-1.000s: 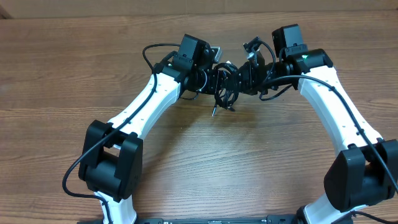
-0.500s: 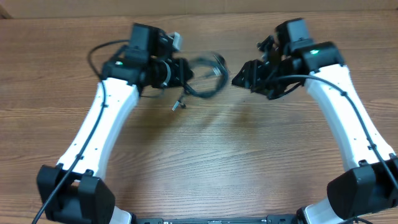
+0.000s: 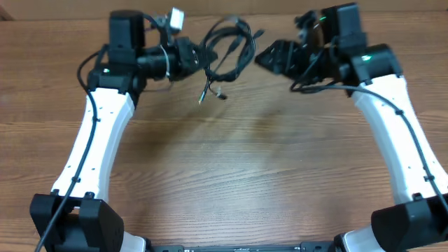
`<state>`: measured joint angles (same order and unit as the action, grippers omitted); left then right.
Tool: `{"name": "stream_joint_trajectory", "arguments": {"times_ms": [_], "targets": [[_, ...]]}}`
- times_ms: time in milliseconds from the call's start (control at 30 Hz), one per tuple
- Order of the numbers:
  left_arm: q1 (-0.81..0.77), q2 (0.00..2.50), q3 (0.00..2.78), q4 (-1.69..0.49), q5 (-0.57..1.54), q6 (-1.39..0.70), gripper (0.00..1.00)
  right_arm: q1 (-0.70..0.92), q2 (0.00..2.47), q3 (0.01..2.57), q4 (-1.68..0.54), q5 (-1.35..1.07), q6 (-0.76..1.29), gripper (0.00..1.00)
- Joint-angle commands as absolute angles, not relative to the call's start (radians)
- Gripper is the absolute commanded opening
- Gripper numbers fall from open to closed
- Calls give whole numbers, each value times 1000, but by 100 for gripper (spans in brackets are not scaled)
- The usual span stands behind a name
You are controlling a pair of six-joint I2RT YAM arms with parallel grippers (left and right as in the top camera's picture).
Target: Untangle cables
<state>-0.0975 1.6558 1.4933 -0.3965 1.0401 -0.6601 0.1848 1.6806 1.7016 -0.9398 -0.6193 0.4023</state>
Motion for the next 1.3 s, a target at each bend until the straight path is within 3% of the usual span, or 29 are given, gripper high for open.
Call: {"name": "stream_joint_trajectory", "arguments": {"times_ms": [0, 167, 500, 667, 767, 900, 1167, 1267], "targets": [[-13, 1628, 1510, -267, 1362, -791, 4, 115, 1669, 1722, -873, -896, 295, 72], [-33, 1628, 1510, -250, 1362, -875, 4, 163, 1708, 1722, -702, -1176, 181, 77], [-60, 1628, 1510, -250, 1259, -943, 4, 316, 1727, 1722, -567, -1183, 239, 78], [-88, 1628, 1510, -258, 1257, -959, 4, 344, 1729, 1722, -441, -905, 458, 77], [-126, 1628, 1510, -261, 1265, -969, 4, 357, 1729, 1722, -418, -805, 468, 72], [-129, 1628, 1510, -261, 1275, -982, 4, 357, 1729, 1722, -491, -600, 469, 54], [-71, 1629, 1510, -261, 1276, -942, 4, 266, 1729, 1722, -591, -514, 501, 53], [-70, 1629, 1510, -260, 1277, -943, 4, 266, 1729, 1722, -676, -407, 502, 46]]}}
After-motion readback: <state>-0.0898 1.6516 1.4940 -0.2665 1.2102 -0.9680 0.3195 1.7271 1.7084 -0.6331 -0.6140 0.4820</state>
